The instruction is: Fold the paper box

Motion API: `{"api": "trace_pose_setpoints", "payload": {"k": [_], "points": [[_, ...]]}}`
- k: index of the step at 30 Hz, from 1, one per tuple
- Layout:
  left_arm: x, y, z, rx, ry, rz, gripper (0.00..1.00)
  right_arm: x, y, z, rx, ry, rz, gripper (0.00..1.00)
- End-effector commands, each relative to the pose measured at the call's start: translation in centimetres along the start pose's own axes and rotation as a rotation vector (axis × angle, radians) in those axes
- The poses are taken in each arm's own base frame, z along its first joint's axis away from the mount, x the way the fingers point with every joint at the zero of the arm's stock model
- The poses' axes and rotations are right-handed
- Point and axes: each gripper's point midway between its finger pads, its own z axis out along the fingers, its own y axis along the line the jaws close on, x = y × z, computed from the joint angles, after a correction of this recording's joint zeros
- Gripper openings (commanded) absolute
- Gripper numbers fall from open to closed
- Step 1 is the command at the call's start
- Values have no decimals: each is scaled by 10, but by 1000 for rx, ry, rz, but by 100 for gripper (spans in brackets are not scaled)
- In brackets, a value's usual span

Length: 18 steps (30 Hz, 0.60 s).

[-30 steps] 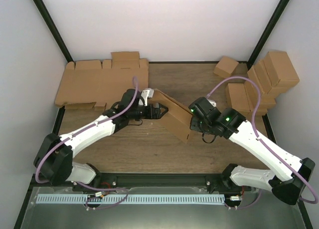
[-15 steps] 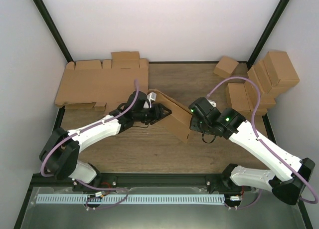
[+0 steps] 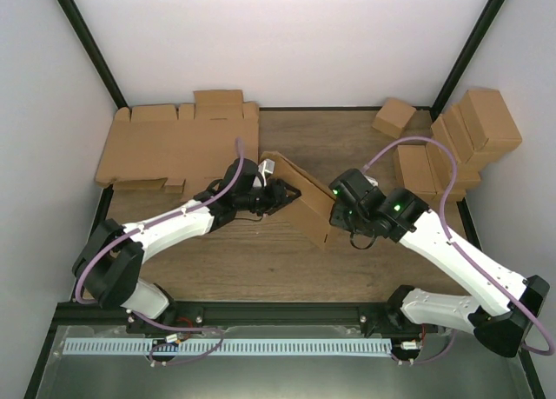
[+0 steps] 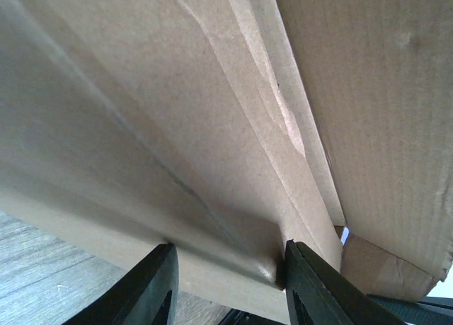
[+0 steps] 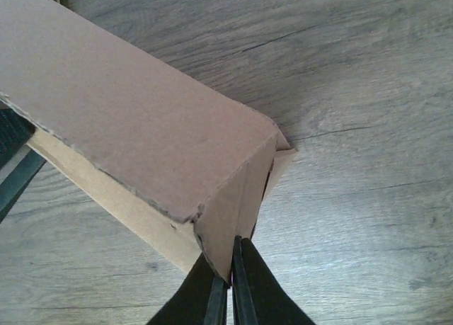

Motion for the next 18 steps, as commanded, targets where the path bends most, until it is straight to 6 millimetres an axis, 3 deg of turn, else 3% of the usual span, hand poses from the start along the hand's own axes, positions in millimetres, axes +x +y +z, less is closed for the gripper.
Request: {"api": "trace_pose_setpoints", "payload": {"k": [1,11,18], "points": [[6,29,8,-102,8,-17,43,-5,16,-18,-87,9,114,4],[8,37,9,-130,13,-13,42,-20,15,-38,-170,-65,307,4],[8,38,10,-133,14,-15,42,-11,11,-26,-129,-28,340,1]]}}
